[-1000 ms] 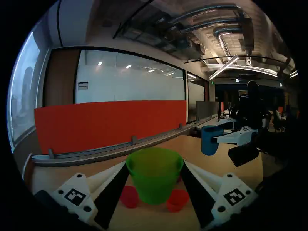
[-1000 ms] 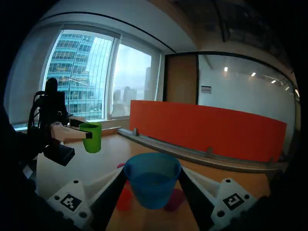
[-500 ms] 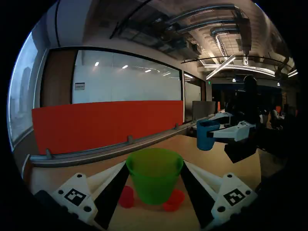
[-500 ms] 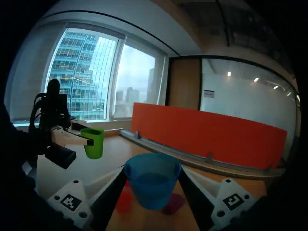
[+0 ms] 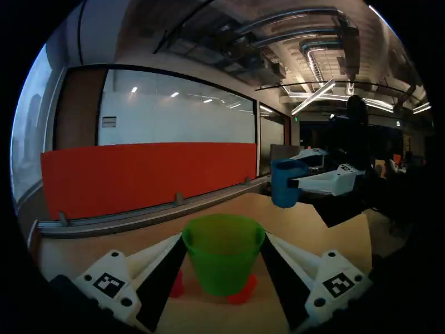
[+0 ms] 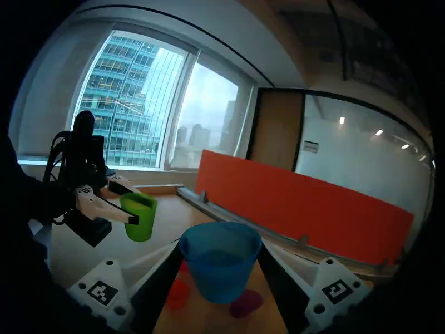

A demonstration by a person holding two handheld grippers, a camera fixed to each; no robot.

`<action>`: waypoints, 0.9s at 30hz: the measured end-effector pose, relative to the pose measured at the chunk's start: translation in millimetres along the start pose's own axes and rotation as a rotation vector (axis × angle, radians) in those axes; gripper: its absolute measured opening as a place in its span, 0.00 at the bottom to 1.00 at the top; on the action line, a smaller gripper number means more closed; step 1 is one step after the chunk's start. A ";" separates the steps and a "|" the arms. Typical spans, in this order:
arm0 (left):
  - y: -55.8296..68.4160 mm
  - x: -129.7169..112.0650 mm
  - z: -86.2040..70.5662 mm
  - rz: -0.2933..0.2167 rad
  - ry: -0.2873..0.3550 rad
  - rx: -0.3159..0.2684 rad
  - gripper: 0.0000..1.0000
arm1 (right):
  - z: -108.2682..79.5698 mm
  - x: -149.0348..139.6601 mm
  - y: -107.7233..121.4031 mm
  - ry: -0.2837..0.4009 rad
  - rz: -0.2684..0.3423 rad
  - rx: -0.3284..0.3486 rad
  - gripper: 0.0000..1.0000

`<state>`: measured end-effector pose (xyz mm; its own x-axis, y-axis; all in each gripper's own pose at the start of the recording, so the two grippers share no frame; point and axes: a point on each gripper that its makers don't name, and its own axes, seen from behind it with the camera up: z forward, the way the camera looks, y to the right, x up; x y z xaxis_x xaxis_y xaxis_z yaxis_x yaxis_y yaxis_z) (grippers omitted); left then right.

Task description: Pour water

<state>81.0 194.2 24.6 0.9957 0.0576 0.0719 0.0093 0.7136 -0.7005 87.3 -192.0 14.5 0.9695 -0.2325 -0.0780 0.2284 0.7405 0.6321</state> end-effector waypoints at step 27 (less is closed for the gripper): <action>45.1 -12.5 7.4 0.002 -0.009 -0.101 0.88 | 16.3 49.8 -13.7 0.018 -0.269 0.046 0.92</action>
<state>68.3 230.8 -2.6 0.9949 0.0651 0.0767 0.0173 0.6398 -0.7684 131.0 -223.9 14.5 0.8762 -0.4054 -0.2608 0.4737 0.6243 0.6211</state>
